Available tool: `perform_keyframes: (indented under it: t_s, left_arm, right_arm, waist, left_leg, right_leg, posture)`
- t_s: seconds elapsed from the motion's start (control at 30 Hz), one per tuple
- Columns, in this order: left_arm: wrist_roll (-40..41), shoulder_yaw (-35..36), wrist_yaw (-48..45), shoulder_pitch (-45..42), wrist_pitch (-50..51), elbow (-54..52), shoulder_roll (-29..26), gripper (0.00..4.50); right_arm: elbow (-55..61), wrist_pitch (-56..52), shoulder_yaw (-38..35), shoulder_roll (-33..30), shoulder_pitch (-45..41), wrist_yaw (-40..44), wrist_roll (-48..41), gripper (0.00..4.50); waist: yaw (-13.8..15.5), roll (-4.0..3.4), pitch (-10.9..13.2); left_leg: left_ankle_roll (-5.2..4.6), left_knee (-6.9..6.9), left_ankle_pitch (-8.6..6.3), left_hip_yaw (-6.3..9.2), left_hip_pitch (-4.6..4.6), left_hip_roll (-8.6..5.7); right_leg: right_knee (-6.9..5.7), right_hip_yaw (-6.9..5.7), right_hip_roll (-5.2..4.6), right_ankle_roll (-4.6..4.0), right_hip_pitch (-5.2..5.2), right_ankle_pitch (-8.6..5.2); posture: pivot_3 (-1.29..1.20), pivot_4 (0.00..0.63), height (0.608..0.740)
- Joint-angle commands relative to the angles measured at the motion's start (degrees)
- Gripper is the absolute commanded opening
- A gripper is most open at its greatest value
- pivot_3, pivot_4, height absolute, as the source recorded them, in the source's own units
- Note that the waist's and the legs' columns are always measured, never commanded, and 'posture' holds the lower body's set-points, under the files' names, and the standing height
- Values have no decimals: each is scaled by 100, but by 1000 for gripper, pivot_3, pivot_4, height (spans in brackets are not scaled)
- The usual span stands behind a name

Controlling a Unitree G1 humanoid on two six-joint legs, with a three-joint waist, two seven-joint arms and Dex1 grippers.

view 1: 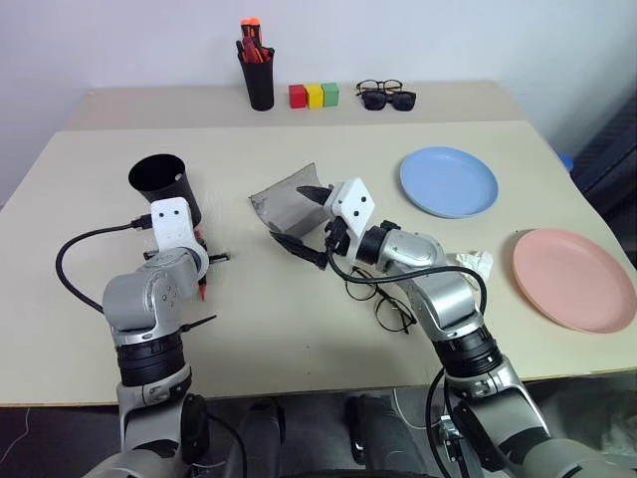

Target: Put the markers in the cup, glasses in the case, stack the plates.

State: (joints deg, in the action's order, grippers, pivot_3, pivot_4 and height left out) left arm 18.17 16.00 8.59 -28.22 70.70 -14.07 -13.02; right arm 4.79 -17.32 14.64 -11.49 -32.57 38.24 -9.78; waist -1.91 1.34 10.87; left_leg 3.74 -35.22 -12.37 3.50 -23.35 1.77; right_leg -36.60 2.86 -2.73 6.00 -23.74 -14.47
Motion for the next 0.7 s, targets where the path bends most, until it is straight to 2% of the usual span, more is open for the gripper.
perform_keyframes:
  t_s: [0.03,0.13,0.23,0.3,0.37,0.5,0.7]
  left_arm:
    - [355,-123,-661,83,-132,-585,-126,73]
    - [610,-289,-1398,325,-469,-1188,-516,73]
    - [696,-347,-2116,435,-1582,-1725,-810,73]
    - [612,-253,-2274,401,-2303,-1769,-833,73]
    - [425,-66,-2056,183,-2892,-1546,-735,73]
    - [-1122,-62,-869,-627,-4658,-75,-1118,73]
    - [-1698,-93,-402,-1386,-6241,1795,-1200,73]
  right_arm:
    - [313,16,-18,2,-46,17,-47,4500]
    - [287,20,-27,-4,-64,25,-47,4500]
    - [247,34,-35,-11,-83,37,-47,4500]
    - [219,50,-32,-11,-96,48,-49,4500]
    - [180,67,-27,9,-126,59,-48,4500]
    - [69,113,-1,119,-227,73,-53,4500]
    - [-2,188,23,226,-259,44,-16,4500]
  waist:
    - [-11,0,0]
    - [-58,0,0]
    - [-58,-1,1]
    - [-46,-1,1]
    - [-35,-1,1]
    - [-29,-1,1]
    - [-22,-1,1]
  left_leg:
    - [0,1,0,0,0,0]
    - [0,1,0,0,-2,2]
    - [1,8,0,-1,-2,4]
    - [1,7,1,-2,-2,4]
    - [1,5,1,-5,-2,3]
    - [0,1,0,-4,-3,3]
    - [-1,7,0,-5,-6,2]
  right_leg:
    - [1,0,0,0,0,0]
    - [0,0,1,-1,-3,0]
    - [-5,2,4,-5,-14,-2]
    - [-4,2,3,-6,-13,-3]
    - [-2,3,0,-5,-9,-3]
    - [-1,3,4,-5,-8,-2]
    - [9,2,2,-3,-8,-2]
  posture:
    - [0,150,740]
    - [0,150,740]
    - [0,150,740]
    - [0,150,740]
    - [0,150,740]
    - [0,150,740]
    - [0,150,740]
